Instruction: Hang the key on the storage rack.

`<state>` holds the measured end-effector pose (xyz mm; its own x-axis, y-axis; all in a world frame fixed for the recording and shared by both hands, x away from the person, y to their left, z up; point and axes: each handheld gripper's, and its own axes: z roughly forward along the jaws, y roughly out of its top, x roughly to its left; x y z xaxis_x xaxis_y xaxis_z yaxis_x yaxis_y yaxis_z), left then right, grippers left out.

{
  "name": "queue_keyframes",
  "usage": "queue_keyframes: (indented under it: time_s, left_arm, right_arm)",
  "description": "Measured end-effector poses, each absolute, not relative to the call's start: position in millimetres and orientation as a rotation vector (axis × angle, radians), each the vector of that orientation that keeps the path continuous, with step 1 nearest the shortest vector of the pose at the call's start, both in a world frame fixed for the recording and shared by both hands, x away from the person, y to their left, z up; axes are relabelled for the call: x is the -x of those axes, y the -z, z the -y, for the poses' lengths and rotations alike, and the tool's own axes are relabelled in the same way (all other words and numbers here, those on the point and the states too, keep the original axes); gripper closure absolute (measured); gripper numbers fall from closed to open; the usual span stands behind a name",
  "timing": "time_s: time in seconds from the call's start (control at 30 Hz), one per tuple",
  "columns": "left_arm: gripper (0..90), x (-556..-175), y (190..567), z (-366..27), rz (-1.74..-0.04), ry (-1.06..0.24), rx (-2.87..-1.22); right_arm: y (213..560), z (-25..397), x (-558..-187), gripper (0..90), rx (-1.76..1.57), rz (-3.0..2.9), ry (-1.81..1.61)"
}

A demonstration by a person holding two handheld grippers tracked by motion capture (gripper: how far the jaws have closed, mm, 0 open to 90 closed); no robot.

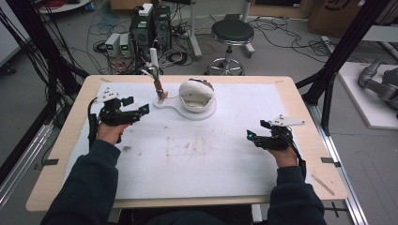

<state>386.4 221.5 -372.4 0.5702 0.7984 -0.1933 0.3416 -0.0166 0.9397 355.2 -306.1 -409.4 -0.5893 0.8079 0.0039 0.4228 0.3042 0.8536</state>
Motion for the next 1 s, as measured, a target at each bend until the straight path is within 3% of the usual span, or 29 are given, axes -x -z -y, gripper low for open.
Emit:
queue_keyframes:
  time_s: [0.3, 1.0]
  left_arm:
    - [18.8, -345, 402, -227, -0.849, -0.519, -1.572]
    - [18.4, -328, 420, -233, -0.946, -0.608, -1.606]
  right_arm:
    - [403, 309, -352, 21.2, -1.107, -2.141, -1.136]
    - [405, 314, -341, 21.2, -1.047, -2.142, -1.186]
